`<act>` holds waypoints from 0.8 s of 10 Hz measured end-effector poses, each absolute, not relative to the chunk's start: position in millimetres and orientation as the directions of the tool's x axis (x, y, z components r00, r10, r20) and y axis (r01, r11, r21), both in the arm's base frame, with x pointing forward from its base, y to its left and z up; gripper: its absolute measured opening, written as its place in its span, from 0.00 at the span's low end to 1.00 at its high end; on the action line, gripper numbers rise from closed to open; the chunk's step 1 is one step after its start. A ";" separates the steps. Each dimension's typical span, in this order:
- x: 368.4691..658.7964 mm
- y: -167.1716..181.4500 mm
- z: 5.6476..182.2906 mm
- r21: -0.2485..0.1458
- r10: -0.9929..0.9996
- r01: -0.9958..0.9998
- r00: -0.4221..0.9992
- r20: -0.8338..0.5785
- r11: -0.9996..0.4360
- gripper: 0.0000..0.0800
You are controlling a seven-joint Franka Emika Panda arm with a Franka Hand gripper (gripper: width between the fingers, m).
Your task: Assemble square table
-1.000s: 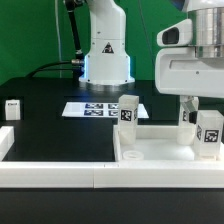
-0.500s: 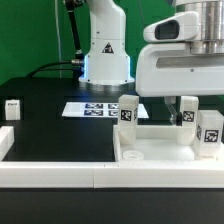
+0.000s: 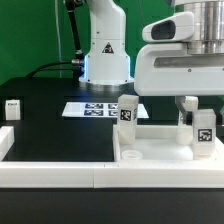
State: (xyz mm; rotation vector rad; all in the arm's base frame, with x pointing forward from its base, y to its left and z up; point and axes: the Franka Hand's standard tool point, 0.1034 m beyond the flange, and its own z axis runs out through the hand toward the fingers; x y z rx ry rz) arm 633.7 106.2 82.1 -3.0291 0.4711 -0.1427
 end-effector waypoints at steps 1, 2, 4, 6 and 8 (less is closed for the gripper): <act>633.6 106.2 81.9 -0.092 -0.384 -0.377 0.921 0.073 -0.922 0.36; 633.6 106.2 81.8 -0.096 -0.435 -0.428 0.898 0.067 -0.899 0.36; 632.9 109.2 82.7 -0.105 -0.619 -0.613 0.785 0.035 -0.783 0.36; 628.7 107.3 79.6 -0.113 -0.918 -0.916 0.392 -0.054 -0.385 0.36; 627.4 104.1 78.8 -0.105 -0.977 -0.982 0.171 -0.128 -0.159 0.36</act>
Offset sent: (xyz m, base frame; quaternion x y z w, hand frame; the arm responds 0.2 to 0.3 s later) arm 0.0105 0.0050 0.0106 -0.0269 -0.0007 0.3365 0.9413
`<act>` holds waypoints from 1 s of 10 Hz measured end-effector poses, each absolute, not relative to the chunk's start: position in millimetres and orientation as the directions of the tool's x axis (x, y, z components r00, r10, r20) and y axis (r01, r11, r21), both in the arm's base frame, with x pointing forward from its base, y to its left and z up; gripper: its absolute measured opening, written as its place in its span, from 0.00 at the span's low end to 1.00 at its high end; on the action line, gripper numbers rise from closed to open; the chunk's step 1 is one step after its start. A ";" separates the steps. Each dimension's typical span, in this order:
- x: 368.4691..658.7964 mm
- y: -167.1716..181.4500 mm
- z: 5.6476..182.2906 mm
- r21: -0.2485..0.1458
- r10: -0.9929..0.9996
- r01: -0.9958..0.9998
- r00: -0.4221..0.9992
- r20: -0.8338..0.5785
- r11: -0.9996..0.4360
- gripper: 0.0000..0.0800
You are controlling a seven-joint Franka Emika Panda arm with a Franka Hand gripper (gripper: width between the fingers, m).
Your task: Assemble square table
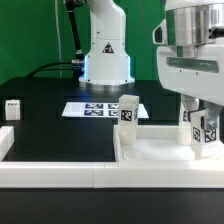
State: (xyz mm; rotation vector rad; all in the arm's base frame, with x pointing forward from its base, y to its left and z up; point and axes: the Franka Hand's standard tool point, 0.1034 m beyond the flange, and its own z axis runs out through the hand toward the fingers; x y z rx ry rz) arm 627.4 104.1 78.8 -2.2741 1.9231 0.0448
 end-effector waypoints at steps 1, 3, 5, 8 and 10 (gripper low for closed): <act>627.0 106.5 78.6 -0.085 -0.988 -0.995 0.067 -0.142 -0.055 0.36; 626.1 109.3 78.8 -0.051 -0.985 -0.995 -0.072 -0.156 0.081 0.36; 626.1 108.5 78.5 -0.068 -0.988 -0.997 0.052 -0.143 -0.043 0.38; 626.4 113.7 77.1 -0.123 -0.892 -0.895 0.441 -0.099 -0.429 0.80; 626.8 111.2 77.0 -0.131 -0.836 -0.837 0.543 -0.080 -0.531 0.81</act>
Offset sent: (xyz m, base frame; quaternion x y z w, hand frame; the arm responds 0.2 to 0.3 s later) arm 0.0000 0.0000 0.0000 0.0000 0.0000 0.0650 0.9979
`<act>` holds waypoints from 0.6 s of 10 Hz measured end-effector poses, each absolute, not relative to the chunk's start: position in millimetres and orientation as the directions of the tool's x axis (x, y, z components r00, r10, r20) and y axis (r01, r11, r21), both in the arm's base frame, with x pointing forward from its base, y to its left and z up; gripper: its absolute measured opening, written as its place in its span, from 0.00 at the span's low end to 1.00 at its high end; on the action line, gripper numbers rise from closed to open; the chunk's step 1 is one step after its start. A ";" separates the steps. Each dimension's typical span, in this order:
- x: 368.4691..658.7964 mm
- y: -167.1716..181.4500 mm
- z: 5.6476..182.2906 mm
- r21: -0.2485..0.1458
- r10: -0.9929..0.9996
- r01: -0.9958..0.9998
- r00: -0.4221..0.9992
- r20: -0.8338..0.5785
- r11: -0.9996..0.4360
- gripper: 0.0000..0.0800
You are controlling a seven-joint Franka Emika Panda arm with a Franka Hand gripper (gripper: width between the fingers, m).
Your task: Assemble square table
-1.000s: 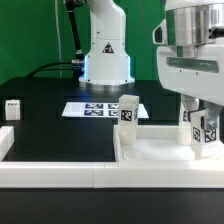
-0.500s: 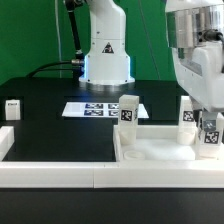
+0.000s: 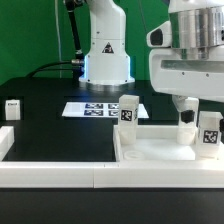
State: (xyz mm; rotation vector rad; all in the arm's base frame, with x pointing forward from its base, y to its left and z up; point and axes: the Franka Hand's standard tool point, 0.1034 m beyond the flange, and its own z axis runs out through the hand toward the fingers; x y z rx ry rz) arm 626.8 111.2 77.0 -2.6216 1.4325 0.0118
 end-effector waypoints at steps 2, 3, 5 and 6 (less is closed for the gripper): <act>625.9 109.7 76.5 -0.125 -0.707 -0.706 0.706 -0.046 -0.697 0.81; 625.9 109.9 75.6 -0.089 -0.547 -0.546 0.837 -0.013 -0.833 0.81; 628.4 117.0 70.9 -0.079 -0.311 -0.308 0.950 0.016 -0.948 0.81; 630.8 118.6 73.0 -0.085 -0.303 -0.299 0.952 0.038 -0.950 0.81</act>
Offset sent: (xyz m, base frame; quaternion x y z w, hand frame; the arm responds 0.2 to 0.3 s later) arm 0.0096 0.0264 -0.0102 -0.0258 -0.0380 -0.4677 0.8827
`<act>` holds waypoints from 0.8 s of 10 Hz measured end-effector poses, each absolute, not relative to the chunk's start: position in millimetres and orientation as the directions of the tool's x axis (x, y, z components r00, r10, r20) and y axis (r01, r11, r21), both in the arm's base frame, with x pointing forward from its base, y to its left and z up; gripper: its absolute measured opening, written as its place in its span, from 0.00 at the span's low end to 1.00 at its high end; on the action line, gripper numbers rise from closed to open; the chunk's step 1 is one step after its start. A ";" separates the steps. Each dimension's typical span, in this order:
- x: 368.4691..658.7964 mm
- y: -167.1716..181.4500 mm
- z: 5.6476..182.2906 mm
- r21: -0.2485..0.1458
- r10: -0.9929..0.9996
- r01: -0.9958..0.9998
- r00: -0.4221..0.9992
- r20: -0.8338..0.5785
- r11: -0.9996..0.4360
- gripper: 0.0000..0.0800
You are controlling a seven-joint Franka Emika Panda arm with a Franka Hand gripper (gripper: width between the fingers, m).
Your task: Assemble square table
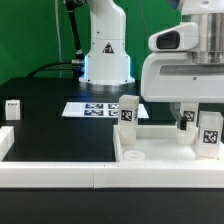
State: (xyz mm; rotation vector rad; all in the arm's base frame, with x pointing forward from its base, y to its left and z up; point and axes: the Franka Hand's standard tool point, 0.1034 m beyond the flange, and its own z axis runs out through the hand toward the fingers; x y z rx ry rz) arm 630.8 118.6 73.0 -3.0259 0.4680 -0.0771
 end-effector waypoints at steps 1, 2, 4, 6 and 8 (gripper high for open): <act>630.8 117.0 72.4 -0.085 -0.311 -0.307 0.950 0.037 -0.948 0.81; 630.8 117.1 72.3 -0.086 -0.338 -0.335 0.940 0.034 -0.938 0.65; 630.7 117.1 72.0 -0.089 -0.395 -0.391 0.918 0.028 -0.916 0.48; 630.6 116.4 71.7 -0.091 -0.529 -0.526 0.848 0.014 -0.846 0.36; 630.2 115.8 71.2 -0.092 -0.655 -0.652 0.756 -0.001 -0.753 0.36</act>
Offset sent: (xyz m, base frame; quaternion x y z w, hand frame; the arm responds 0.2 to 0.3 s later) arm 0.0000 0.0000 0.0000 0.0000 0.0000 0.0650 0.9979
